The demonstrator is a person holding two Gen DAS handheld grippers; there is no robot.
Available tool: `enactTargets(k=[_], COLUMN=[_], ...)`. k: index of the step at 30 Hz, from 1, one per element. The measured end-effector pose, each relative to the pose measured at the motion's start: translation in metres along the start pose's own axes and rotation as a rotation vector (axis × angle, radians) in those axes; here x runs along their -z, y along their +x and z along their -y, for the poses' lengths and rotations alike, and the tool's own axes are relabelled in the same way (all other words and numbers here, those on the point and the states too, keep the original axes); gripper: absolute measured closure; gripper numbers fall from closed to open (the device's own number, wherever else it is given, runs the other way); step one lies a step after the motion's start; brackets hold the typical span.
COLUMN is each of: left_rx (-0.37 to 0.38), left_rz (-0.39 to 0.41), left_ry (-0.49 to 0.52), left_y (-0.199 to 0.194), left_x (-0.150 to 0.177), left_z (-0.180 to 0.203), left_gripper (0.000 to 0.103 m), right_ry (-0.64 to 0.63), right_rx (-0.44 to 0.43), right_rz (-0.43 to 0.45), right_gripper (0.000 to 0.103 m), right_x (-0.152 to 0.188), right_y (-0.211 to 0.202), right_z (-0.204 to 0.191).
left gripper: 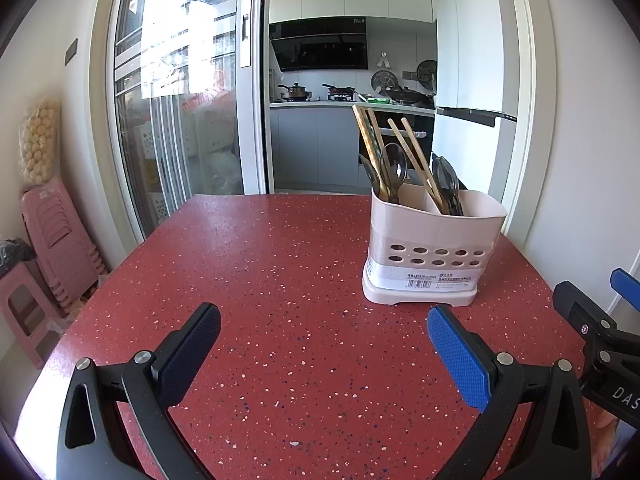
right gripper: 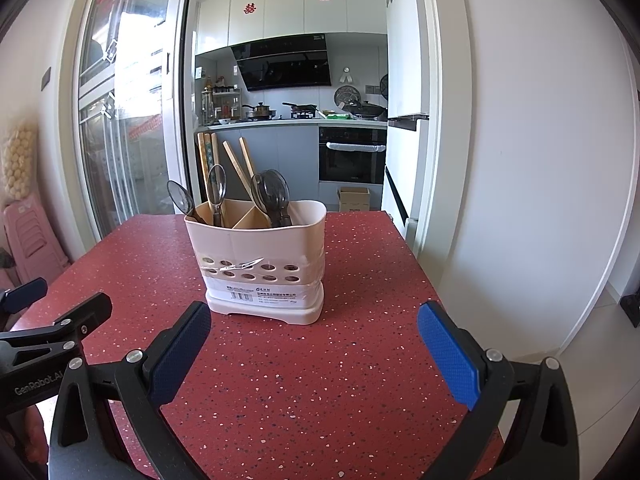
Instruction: Organize utensils
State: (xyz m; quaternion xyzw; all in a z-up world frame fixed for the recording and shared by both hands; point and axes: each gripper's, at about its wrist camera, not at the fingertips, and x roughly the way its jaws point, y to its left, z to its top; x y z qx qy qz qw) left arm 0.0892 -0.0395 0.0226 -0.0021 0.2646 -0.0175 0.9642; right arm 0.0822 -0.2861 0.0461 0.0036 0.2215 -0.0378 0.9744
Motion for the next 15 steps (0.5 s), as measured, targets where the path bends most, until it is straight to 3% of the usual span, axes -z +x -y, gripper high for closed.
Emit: enactTargets(k=[15], left_rx=[0.005], left_rz=[0.005], left_ry=[0.007], left_y=[-0.0002], left_x=[-0.0002], left_z=[0.0011], left_gripper=[0.0], right_ry=[0.003], right_rx=[0.001], right_rz=[-0.003], right_gripper=[0.0], right_x=[0.0008], right_y=[-0.0002], right_z=[-0.0006])
